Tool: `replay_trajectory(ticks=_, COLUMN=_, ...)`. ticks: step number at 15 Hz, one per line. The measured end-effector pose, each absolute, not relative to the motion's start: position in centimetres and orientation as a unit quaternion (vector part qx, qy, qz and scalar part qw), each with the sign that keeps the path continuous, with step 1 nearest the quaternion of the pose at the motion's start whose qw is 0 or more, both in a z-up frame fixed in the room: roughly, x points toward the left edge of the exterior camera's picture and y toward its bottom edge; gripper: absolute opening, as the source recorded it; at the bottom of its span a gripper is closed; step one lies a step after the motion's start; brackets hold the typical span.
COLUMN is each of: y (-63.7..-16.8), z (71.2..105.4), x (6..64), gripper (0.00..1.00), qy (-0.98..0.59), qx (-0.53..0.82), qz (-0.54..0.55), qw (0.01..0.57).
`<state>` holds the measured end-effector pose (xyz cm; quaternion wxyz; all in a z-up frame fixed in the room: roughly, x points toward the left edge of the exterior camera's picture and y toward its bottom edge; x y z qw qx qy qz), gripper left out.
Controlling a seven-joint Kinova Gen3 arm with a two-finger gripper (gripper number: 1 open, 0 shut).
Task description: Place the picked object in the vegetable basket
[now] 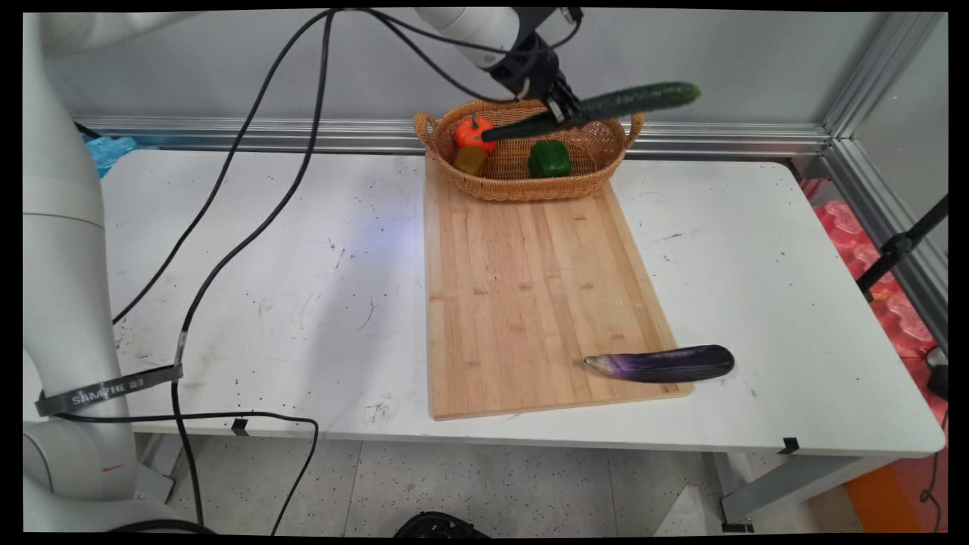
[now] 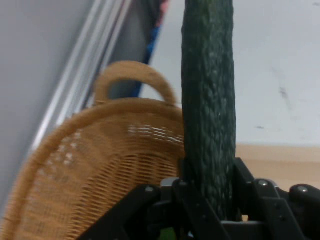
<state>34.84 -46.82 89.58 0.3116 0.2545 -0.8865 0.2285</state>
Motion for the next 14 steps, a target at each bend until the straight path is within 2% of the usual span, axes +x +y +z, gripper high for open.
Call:
replay_trajectory(ticks=7, y=-51.5, z=88.8, x=37.2, gripper=0.0, qy=-0.865, qx=0.285, qz=0.269, qw=0.312)
replay_trajectory(ticks=14, y=-53.7, z=86.4, x=38.2, gripper=0.0, qy=-0.856, qx=0.302, qz=0.279, qw=0.314)
